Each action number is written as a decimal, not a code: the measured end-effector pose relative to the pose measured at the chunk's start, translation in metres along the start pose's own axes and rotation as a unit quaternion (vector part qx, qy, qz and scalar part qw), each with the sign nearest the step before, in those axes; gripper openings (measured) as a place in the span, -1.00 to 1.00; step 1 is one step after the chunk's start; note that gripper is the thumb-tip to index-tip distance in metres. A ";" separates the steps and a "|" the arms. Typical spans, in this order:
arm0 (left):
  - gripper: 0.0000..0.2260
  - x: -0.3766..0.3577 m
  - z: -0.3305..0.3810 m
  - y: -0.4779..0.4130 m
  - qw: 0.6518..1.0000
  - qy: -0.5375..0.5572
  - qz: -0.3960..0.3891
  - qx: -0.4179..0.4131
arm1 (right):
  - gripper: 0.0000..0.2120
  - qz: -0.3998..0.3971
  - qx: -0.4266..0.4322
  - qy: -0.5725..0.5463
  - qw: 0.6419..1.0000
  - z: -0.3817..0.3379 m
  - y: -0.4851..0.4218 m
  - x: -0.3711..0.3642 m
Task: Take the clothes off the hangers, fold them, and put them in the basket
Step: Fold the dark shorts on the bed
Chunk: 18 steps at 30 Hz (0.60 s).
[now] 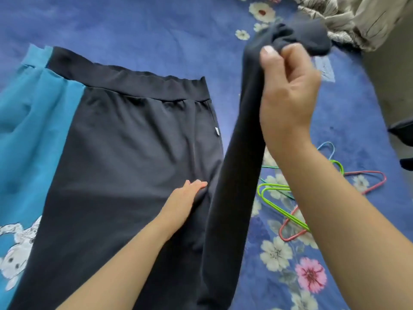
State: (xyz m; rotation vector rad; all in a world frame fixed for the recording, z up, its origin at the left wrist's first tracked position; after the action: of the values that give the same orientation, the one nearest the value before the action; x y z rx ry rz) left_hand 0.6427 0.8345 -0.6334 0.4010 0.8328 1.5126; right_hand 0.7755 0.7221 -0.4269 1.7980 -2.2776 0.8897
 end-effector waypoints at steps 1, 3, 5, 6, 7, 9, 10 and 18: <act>-0.67 0.007 0.013 0.005 0.987 0.160 0.009 0.019 | -0.74 -0.103 0.006 -0.023 0.994 -0.017 0.005 -0.028; -0.64 0.036 0.030 0.007 0.931 0.363 0.039 -0.006 | -0.86 -0.286 -0.012 -0.012 0.958 -0.028 0.025 -0.074; -0.59 0.071 0.033 0.007 0.880 0.467 0.082 -0.018 | -0.86 -0.366 -0.043 0.096 0.924 -0.006 0.052 -0.096; -0.54 0.089 0.030 0.008 0.864 0.494 0.093 -0.015 | -0.84 -0.387 -0.056 0.166 0.905 0.015 0.070 -0.102; -0.49 0.102 0.025 0.007 0.860 0.501 0.100 -0.011 | -0.80 -0.406 -0.069 0.235 0.881 0.037 0.090 -0.101; -0.42 0.119 0.018 0.008 0.872 0.482 0.081 -0.001 | -0.65 -0.468 -0.091 0.325 0.817 0.077 0.137 -0.097; -0.43 0.119 0.017 0.010 0.885 0.461 0.062 -0.005 | -0.57 -0.495 -0.086 0.357 0.787 0.092 0.159 -0.093; -0.58 0.138 -0.006 0.001 0.914 0.395 0.084 0.037 | -0.52 -0.312 -0.208 0.365 0.852 0.127 0.179 -0.066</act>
State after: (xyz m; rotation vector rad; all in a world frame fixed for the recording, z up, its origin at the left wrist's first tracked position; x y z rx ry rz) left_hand 0.6188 0.9658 -0.6688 -0.1198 1.5171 1.8279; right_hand 0.6648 0.7381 -0.6270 1.4780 -1.1822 0.6984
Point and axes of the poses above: each hand's wrist, its own y-axis away from the middle knuckle, its own x-axis out of the back of the hand, z = x × y, the point moved 5 cm from there along -y, towards the middle knuckle, and after that the axes turned 15 degrees about y, right-handed, at the moved point
